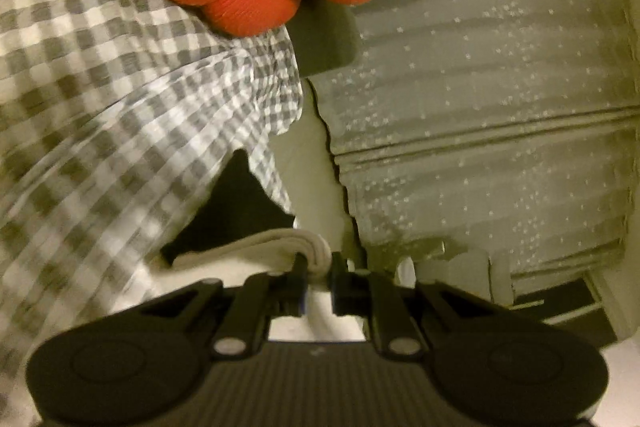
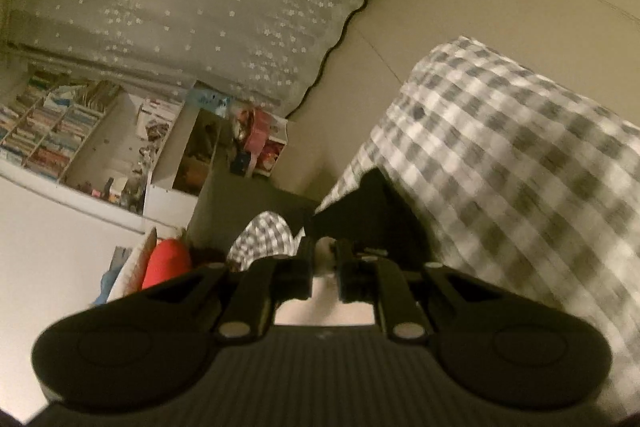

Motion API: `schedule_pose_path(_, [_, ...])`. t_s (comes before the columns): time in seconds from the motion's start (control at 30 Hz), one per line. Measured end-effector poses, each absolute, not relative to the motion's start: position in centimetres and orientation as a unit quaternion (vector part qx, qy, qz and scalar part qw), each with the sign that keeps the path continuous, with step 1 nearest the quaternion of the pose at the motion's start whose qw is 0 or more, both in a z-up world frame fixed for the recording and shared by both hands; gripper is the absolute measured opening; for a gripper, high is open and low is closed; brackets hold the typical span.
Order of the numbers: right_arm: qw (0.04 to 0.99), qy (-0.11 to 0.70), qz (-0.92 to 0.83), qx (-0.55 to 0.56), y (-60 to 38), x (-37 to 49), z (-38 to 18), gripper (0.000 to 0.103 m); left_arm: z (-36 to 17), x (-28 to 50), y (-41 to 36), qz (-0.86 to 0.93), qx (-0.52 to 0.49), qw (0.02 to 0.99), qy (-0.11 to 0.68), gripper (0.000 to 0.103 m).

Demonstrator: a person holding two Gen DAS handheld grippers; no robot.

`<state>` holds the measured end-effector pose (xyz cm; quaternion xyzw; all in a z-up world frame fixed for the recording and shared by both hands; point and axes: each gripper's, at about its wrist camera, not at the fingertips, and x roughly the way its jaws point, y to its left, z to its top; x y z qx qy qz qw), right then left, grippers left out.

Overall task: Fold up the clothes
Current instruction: 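Lift and fold the blanket over the black shirt with both tools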

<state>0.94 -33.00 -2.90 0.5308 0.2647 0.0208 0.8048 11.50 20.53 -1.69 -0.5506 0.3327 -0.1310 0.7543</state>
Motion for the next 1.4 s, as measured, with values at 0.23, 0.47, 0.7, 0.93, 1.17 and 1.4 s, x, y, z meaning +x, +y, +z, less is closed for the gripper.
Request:
schedule_pose_path(0.23, [0.809,0.252,0.015,0.532,-33.7,5.2,-4.2,0.014,-3.1,15.7,19.6,-0.103,-0.564,0.750,0.329,0.010])
schedule_pose_path(0.47, [0.816,0.241,0.024,0.525,-33.7,7.9,-6.8,0.014,-5.7,18.3,19.1,-0.081,-0.555,0.764,0.318,0.011])
schedule_pose_path(0.7, [0.824,0.210,0.046,0.525,-34.1,8.3,-8.3,0.028,-6.6,19.0,19.3,-0.088,-0.529,0.796,0.279,0.035])
schedule_pose_path(0.93, [0.872,0.201,0.038,0.446,-32.3,7.7,-6.8,0.045,-3.2,18.4,16.7,-0.098,-0.388,0.878,0.261,0.041])
schedule_pose_path(1.17, [0.963,0.163,-0.013,0.212,-25.5,6.4,-3.6,0.046,-1.4,17.0,8.9,-0.117,-0.187,0.941,0.257,0.048])
schedule_pose_path(1.4, [0.977,0.193,0.043,0.078,-18.5,6.6,-5.6,0.046,-2.6,15.8,3.0,-0.151,-0.075,0.953,0.252,0.049])
